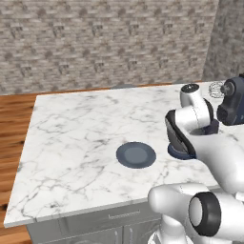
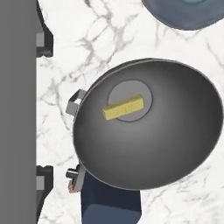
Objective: Add butter and sugar cubes to the stand mixer bowl and then turn on the stand mixer to begin making frosting.
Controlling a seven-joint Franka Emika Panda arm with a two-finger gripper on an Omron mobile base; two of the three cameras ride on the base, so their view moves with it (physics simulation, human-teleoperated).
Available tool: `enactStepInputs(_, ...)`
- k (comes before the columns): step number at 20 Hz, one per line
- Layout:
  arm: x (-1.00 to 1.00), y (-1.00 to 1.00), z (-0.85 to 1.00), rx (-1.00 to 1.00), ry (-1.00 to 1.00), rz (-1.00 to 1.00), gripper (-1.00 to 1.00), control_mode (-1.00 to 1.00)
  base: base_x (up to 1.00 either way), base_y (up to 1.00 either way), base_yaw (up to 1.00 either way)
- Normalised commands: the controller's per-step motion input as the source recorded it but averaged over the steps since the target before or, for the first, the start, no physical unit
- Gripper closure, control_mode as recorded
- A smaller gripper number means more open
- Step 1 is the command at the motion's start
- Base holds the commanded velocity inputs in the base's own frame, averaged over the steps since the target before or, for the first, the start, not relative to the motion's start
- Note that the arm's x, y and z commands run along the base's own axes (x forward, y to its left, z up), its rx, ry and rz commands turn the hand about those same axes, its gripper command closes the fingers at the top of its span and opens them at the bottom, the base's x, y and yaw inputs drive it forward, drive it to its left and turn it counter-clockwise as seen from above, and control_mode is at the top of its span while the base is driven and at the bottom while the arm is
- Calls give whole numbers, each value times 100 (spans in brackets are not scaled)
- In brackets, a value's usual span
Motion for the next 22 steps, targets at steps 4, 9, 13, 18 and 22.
enactStepInputs(4,-100,-49,-28,12,-12,-24,-100,-100,0,0,0)
enactStepInputs(9,-83,-75,-25,14,-10,-18,-100,-100,0,0,0)
enactStepInputs(13,-47,-99,-21,15,-9,-8,-100,-100,0,0,0)
enactStepInputs(18,2,-100,-28,19,-13,0,-100,-100,0,0,0)
enactStepInputs(22,33,-97,-27,25,-16,1,-100,-100,0,0,0)
